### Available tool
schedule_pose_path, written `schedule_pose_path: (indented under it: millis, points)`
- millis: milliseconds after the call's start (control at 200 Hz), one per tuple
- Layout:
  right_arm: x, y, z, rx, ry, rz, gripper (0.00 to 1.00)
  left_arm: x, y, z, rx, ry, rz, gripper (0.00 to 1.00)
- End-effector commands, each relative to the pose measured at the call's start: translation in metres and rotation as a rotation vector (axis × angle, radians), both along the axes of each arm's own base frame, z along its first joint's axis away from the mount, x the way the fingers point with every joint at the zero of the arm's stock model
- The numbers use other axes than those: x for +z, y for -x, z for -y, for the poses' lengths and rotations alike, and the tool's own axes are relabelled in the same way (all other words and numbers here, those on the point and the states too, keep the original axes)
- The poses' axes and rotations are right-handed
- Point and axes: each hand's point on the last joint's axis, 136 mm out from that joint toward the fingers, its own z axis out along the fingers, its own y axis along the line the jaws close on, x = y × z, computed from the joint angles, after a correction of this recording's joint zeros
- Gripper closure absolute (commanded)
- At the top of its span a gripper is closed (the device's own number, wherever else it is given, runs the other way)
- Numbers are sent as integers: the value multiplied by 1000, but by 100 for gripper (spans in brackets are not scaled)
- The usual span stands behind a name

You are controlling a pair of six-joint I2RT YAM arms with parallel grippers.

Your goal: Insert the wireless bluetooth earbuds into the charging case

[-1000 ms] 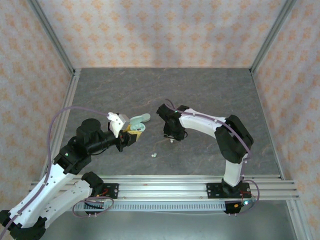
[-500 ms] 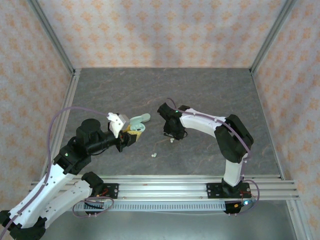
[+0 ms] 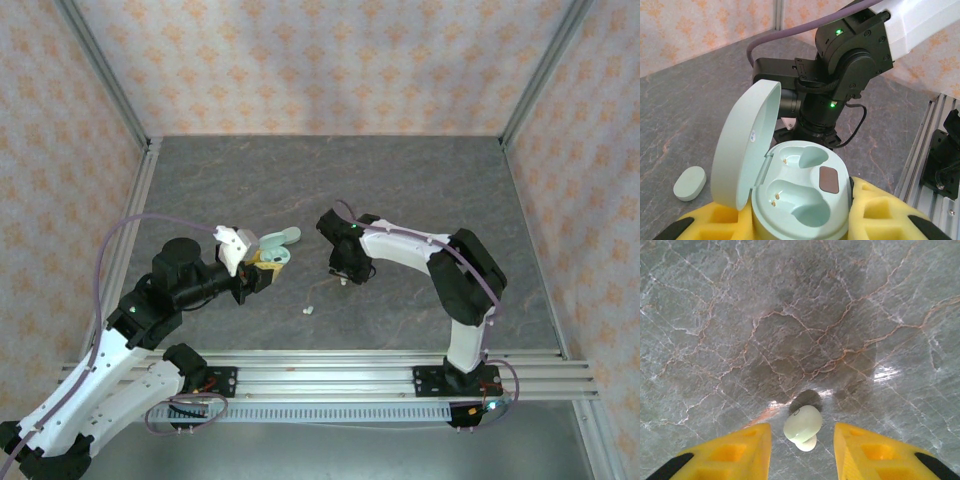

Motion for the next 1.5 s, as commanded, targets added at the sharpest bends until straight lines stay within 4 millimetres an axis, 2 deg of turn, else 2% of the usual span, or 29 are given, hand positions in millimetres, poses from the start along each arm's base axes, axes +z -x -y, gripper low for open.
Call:
schedule_pose_path:
  millis: [0, 315, 610, 961, 1081, 1191, 1491]
  points:
    - [-10, 1, 1, -5, 31, -4, 63, -3, -1, -2, 4, -20, 12, 82]
    - [-19, -1, -1, 22, 55, -25, 66, -4, 0, -4, 6, -26, 10, 82]
    - [-14, -4, 3, 45, 87, -15, 67, -6, 0, -2, 2, -24, 4, 82]
    - [-8, -7, -1, 81, 87, -16, 82, -6, 4, -2, -15, -15, 18, 82]
    - [5, -9, -4, 85, 51, 24, 84, 1, 9, 1, -41, 22, 63, 82]
    - [27, -12, -5, 93, 7, 86, 84, 7, 12, 2, -57, 63, 115, 81]
    - [110, -7, -3, 114, -182, 303, 89, 21, 10, 4, -62, 101, 160, 82]
